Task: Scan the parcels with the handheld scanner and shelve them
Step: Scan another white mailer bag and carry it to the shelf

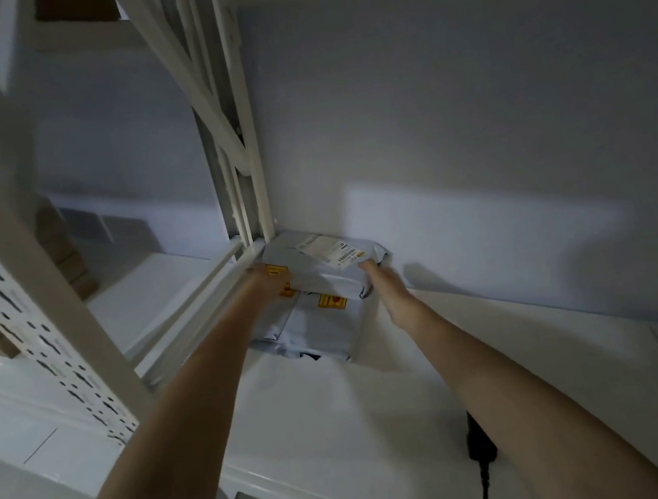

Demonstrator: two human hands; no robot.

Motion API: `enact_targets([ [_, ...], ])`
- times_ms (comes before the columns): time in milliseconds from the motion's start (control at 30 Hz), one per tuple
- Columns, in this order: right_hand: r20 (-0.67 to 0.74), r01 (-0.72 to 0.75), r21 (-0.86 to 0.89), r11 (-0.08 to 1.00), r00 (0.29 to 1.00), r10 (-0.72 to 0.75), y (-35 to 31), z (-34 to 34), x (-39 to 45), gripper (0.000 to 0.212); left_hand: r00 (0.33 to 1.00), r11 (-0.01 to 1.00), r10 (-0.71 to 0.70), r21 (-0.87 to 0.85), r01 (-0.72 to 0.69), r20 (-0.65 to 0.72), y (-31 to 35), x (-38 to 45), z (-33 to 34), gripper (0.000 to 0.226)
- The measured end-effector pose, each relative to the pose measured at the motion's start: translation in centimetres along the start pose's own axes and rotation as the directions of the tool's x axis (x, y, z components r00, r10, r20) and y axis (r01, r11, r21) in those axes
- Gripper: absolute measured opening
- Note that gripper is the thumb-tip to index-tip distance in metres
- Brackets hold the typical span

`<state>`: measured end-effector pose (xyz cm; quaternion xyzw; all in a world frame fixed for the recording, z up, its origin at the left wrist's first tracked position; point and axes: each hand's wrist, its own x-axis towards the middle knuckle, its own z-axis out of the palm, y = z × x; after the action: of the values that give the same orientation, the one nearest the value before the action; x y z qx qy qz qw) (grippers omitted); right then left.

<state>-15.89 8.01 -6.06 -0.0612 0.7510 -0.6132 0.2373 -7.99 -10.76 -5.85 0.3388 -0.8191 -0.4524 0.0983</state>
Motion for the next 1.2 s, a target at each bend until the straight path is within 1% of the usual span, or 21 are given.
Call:
enact_targets([
  [67,-0.001,-0.035,0.023,0.999,0.999,0.035,0.2,0.6,0.8,0.044,0.996,0.998,-0.059,-0.018,0.061,0.066,0.2,1.2,0.4,0.043],
  [133,0.003,-0.05,0.021,0.999,0.999,0.05,0.8,1.5,1.7,0.059,0.991,0.995,-0.101,-0.006,0.102,0.086,-0.8,3.6,1.2,0.051],
  [167,-0.008,-0.05,0.02,0.999,0.999,0.05,1.0,1.9,1.9,0.065,0.991,0.994,-0.109,0.025,0.107,0.076,-1.7,5.3,1.8,0.054],
  [233,-0.051,-0.048,0.033,0.998,0.997,0.05,1.2,2.7,2.2,0.072,0.997,0.99,-0.076,0.12,0.076,-0.008,-2.9,6.8,2.6,0.053],
  [300,-0.091,-0.035,0.043,0.998,0.995,0.039,1.4,3.2,2.3,0.074,0.998,0.991,-0.016,0.134,0.024,-0.059,-1.9,4.2,2.1,0.055],
  [333,-0.106,-0.032,0.038,0.999,0.994,0.036,1.5,3.4,2.4,0.075,0.998,0.991,0.008,0.132,0.0,-0.061,-1.7,3.4,2.0,0.058],
  [433,-0.114,-0.002,0.032,0.999,0.994,0.006,2.0,3.6,2.6,0.07,0.997,0.997,0.067,0.046,-0.065,-0.037,-1.9,3.0,1.8,0.065],
  [533,-0.144,0.041,0.052,0.998,0.989,-0.034,2.6,3.6,2.7,0.06,0.995,0.995,0.079,-0.062,-0.082,-0.055,-2.2,2.7,1.5,0.074],
  [633,-0.259,0.046,0.078,0.996,0.966,-0.024,3.8,3.5,2.1,0.052,0.988,0.988,0.113,-0.095,-0.123,-0.109,-2.4,1.8,1.3,0.073],
  [733,-0.44,0.083,0.156,0.984,0.898,-0.006,5.0,3.2,1.2,0.038,0.98,0.99,0.128,-0.035,-0.135,-0.153,-2.5,0.5,1.3,0.074],
  [800,-0.511,0.091,0.162,0.983,0.859,0.004,5.6,2.7,0.3,0.036,0.983,0.991,0.132,-0.004,-0.134,-0.129,-3.0,-0.4,1.4,0.068],
  [867,-0.52,0.1,0.221,0.97,0.853,0.031,5.9,2.6,-0.6,0.031,0.992,0.993,0.114,0.037,-0.112,-0.061,-3.6,-0.9,1.6,0.059],
  [933,-0.486,0.108,0.35,0.93,0.87,0.082,5.9,2.6,-1.8,0.021,0.994,0.991,0.109,0.078,-0.108,-0.008,-4.3,-1.1,1.7,0.054],
  [1000,-0.476,0.143,0.423,0.895,0.875,0.085,5.8,2.4,-3.1,0.02,0.991,0.983,0.134,0.122,-0.134,0.009,-4.6,-1.7,1.7,0.05],
  [1067,-0.487,0.174,0.448,0.877,0.87,0.076,5.8,1.9,-4.2,0.03,0.975,0.964,0.218,0.165,-0.208,-0.044,-4.5,-2.3,1.4,0.044],
  [1133,-0.51,0.196,0.428,0.882,0.858,0.056,5.7,1.1,-5.3,0.039,0.93,0.925,0.343,0.22,-0.311,-0.128,-3.9,-2.9,0.5,0.046],
  [1200,-0.517,0.251,0.392,0.885,0.856,-0.015,5.6,0.0,-6.6,0.036,0.894,0.887,0.431,0.241,-0.394,-0.125,-2.6,-3.0,-0.6,0.051],
])
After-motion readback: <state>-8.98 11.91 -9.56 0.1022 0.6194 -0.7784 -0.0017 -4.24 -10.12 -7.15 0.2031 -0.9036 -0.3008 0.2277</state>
